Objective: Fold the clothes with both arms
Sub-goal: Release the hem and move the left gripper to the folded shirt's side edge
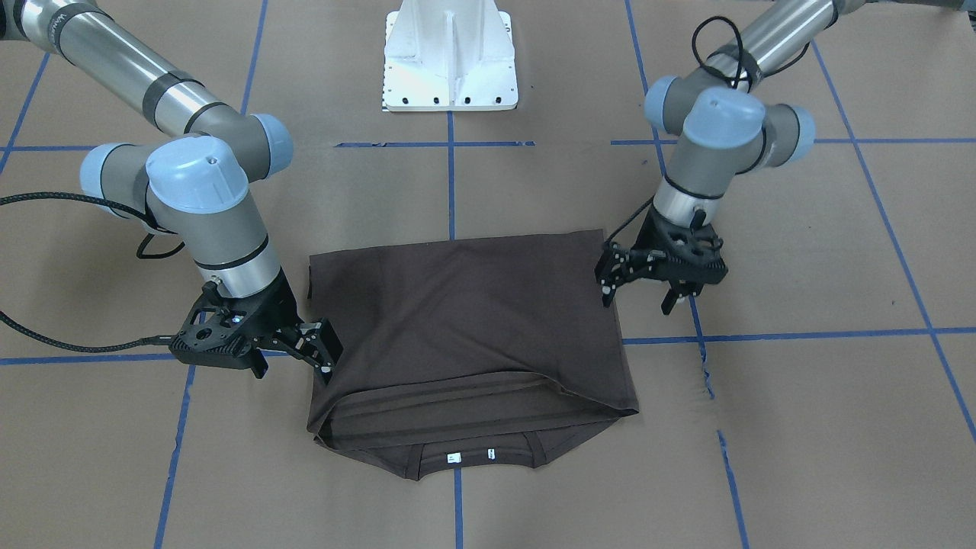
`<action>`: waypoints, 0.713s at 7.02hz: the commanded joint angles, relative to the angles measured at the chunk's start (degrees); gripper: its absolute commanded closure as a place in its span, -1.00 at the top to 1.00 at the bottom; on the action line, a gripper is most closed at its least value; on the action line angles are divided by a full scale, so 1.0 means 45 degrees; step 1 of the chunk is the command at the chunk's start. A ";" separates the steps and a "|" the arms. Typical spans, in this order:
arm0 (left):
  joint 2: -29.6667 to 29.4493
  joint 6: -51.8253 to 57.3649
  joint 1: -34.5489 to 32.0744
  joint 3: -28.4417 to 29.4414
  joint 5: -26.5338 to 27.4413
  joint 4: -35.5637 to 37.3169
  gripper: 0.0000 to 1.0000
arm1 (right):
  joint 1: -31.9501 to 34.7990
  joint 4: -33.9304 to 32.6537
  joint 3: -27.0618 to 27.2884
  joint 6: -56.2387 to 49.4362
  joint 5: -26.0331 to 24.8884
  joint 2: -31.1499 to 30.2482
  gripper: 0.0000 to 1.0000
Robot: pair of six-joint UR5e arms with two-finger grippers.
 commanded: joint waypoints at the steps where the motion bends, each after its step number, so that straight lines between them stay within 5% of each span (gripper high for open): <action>1: 0.1382 -0.3377 0.2032 -0.1293 0.1040 -0.0766 0.08 | -0.0002 0.0022 0.0164 -0.0020 -0.0027 -0.0072 1.00; 2: 0.1384 -0.3957 0.2583 -0.1255 0.1321 -0.0771 -0.52 | -0.0002 0.0022 0.0165 -0.0020 -0.0007 -0.0072 1.00; 5: 0.1559 -0.4002 0.2667 -0.1158 0.1343 -0.0674 -0.53 | -0.0002 0.0022 0.0184 -0.0020 0.0012 -0.0111 1.00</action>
